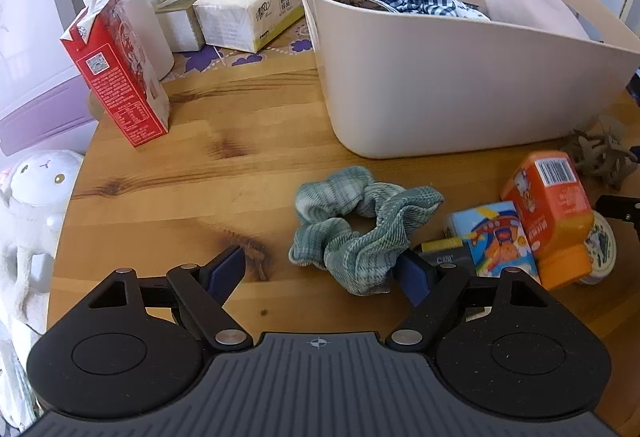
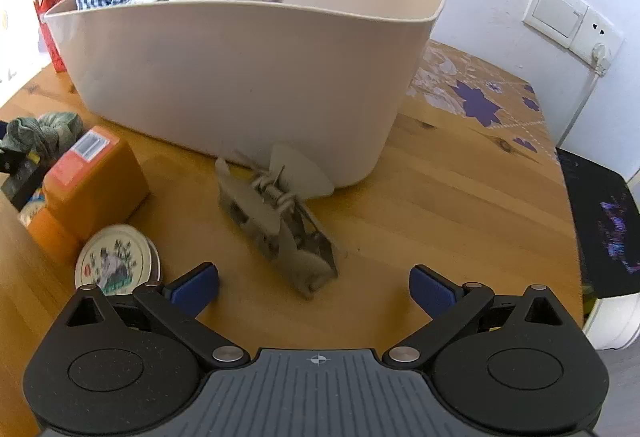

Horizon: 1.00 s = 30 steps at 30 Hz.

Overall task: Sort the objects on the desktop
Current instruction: 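Withdraw both grippers toward the green scrunchie and brown wooden toy, then grasp the green scrunchie with the left gripper while the right grasps the wooden toy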

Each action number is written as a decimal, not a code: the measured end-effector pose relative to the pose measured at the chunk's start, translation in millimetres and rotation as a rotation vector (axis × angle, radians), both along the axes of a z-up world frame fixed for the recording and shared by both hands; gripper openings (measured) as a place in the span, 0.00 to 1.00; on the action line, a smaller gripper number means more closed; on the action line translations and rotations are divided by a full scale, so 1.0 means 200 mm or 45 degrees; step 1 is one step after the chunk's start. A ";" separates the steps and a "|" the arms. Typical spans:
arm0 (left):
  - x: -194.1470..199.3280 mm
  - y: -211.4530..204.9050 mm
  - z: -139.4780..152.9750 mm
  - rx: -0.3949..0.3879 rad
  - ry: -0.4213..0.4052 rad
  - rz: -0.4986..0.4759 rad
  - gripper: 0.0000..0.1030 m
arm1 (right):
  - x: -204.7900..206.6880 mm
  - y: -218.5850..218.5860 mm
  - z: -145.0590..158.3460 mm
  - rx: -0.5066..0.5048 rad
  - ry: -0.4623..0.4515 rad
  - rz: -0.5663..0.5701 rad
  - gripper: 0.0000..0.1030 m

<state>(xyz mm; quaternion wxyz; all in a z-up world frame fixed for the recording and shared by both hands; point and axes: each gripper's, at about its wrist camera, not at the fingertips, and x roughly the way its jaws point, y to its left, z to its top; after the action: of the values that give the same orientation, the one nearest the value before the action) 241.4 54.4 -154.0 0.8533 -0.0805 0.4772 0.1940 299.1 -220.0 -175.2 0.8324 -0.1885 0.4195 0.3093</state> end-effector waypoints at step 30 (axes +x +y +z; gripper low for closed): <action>0.00 -0.02 0.00 -0.063 0.029 -0.127 0.21 | -0.11 0.06 0.06 0.038 -0.032 0.125 0.30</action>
<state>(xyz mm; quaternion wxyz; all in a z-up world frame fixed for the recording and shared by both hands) 241.5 51.2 -153.4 0.8543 -0.0756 0.4948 0.1402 276.2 -207.9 -162.5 0.8241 -0.2003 0.3946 0.3537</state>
